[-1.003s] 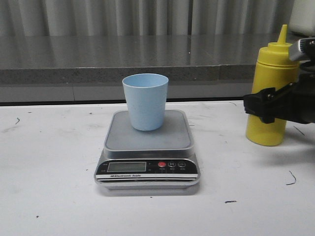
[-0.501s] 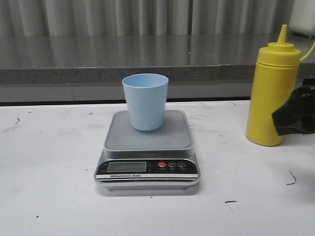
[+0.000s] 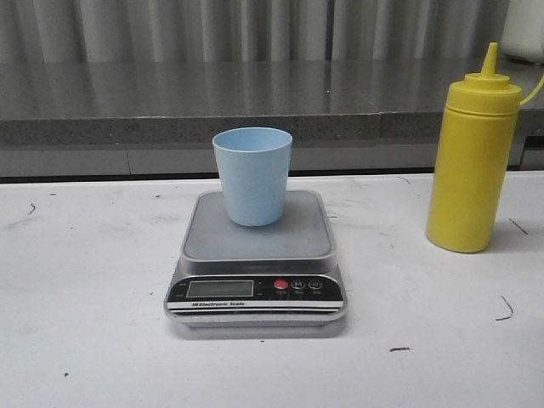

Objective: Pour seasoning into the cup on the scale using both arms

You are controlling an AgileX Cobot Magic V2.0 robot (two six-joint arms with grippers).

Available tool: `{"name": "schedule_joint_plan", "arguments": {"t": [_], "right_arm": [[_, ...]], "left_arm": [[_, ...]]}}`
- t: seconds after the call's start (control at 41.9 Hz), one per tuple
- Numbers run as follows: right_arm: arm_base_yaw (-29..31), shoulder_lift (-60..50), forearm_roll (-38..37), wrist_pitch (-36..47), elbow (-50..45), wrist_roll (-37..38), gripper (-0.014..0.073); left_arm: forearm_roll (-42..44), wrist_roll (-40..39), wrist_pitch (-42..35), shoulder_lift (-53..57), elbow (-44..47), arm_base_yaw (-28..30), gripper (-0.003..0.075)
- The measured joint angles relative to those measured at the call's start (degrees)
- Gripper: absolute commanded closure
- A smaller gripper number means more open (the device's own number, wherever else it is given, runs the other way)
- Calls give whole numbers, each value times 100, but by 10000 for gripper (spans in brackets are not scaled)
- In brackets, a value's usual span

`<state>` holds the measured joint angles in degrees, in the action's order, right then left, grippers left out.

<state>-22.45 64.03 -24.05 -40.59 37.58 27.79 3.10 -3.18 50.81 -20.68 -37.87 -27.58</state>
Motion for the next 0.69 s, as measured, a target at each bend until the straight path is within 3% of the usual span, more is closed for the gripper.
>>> {"name": "schedule_joint_plan", "arguments": {"t": [0.095,0.215,0.501,0.692], "right_arm": [[88,-89,995,-523,395,-1216,-2],[111,-495,1889,-620,530,-1974,-2],[111,-2007,2137,-673,535,-2205,-2],[115,-2944,2187,-1129,544,-2215,-2]], "left_arm": [[0,0,0,0,0,0,365],[0,0,0,0,0,0,365],[0,0,0,0,0,0,365],[0,0,0,0,0,0,365]]}}
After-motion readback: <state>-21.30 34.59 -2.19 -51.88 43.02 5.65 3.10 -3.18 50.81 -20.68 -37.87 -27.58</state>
